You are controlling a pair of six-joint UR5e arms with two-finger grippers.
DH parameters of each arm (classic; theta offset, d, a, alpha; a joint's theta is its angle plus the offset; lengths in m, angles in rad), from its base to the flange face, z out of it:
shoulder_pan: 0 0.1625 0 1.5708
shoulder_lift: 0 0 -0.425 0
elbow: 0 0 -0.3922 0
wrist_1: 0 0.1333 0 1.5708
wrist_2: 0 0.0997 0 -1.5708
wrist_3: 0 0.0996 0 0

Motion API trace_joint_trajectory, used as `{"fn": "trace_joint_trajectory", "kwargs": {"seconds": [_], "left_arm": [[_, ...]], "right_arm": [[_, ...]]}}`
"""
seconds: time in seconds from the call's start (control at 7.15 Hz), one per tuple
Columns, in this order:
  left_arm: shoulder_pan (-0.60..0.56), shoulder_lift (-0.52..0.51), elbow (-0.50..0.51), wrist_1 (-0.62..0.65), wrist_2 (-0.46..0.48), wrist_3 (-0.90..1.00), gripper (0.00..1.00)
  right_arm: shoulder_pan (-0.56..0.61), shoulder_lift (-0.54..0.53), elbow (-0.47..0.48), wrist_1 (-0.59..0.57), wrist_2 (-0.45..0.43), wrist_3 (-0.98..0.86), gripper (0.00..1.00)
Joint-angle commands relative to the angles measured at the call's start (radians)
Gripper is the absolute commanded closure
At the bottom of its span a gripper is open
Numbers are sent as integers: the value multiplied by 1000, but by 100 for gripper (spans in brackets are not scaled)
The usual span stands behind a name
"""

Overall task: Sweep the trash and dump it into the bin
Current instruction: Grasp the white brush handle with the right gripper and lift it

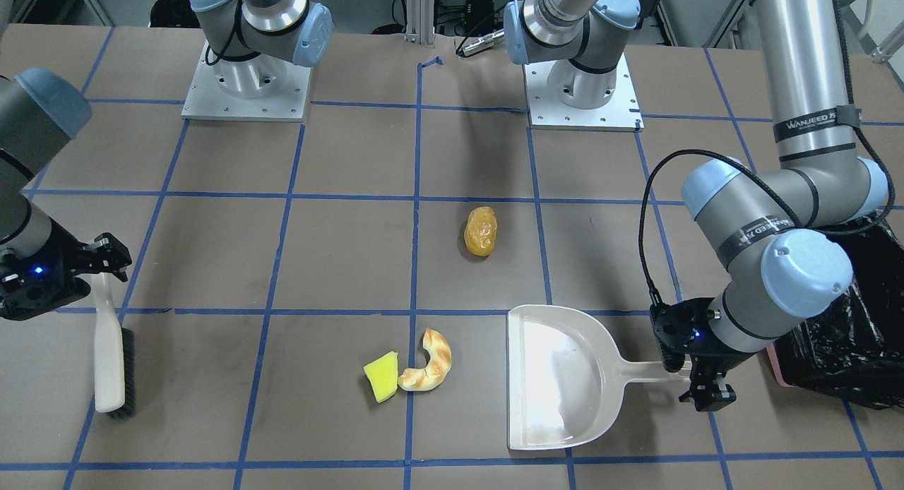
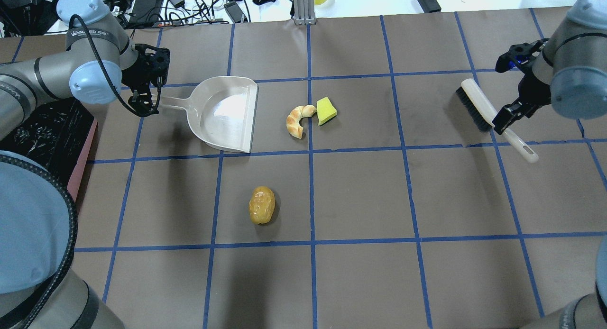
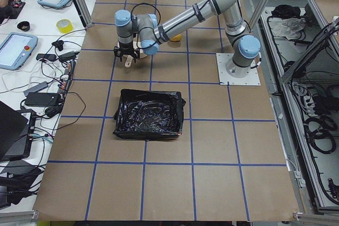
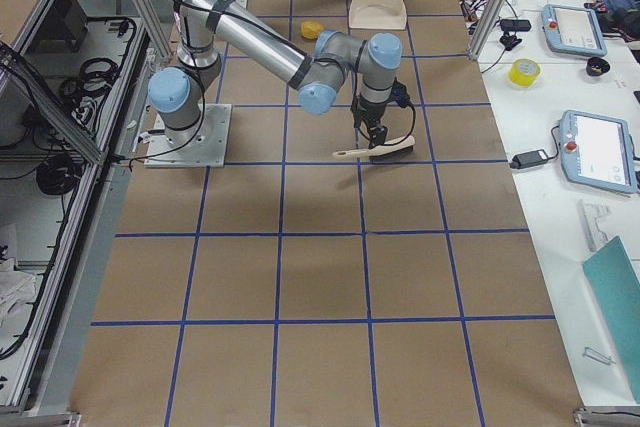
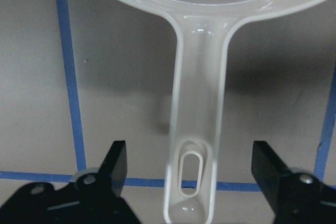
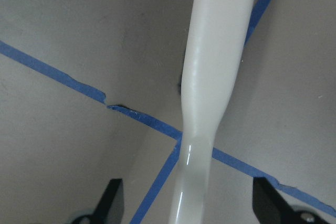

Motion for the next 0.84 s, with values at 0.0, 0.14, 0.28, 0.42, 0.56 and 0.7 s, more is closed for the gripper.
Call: {"fn": "trace_joint_trajectory", "kwargs": {"seconds": [0.0,0.14,0.28,0.42,0.56,0.7], "left_arm": [[0,-16,0,-1,-3,-19,22],[0,-20,3,-1,-3,-19,27],[0,-23,9,-1,-4,-14,43],[0,-24,4,-1,-3,-11,59],[0,-24,9,-1,-1,-8,67],[0,-24,15,-1,-1,-11,68]], "right_arm": [[-6,12,40,-17,-57,-26,14],[-14,16,52,-17,-68,-21,20],[-16,15,54,-19,-68,-17,33],[-16,13,52,-25,-68,-12,58],[-17,12,51,-25,-68,-9,84],[-17,12,51,-25,-68,-8,97]]}}
